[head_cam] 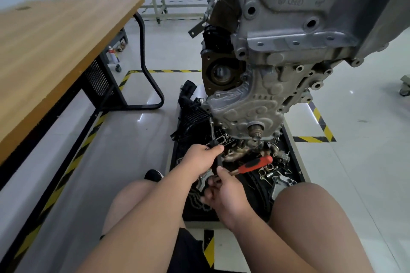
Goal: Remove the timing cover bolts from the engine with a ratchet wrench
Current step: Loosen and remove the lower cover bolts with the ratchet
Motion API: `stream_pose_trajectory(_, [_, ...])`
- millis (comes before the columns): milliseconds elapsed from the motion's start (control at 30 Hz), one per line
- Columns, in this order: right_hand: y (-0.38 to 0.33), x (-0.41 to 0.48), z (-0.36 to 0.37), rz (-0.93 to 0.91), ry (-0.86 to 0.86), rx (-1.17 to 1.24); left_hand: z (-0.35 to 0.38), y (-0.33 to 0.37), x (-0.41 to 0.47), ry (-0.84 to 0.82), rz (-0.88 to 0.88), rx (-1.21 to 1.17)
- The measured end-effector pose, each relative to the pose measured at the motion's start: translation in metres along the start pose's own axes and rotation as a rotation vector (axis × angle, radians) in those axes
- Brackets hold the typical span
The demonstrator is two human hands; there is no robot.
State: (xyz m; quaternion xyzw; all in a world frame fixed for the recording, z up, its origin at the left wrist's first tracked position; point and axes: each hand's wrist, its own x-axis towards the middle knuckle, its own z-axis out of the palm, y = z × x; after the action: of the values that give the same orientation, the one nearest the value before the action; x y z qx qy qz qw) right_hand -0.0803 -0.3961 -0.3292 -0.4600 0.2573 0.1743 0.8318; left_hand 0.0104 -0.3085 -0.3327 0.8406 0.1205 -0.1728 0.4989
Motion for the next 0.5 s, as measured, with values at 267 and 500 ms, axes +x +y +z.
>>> stream_pose_trajectory(267, [0.000,-0.005,0.006,-0.057,-0.011,-0.093,-0.007,-0.007,-0.010,-0.086,-0.066,0.011])
stream_pose_trajectory(500, [0.005,-0.004,0.007,-0.410,0.166,-0.722,-0.006,-0.003,-0.013,-0.067,-0.018,-0.026])
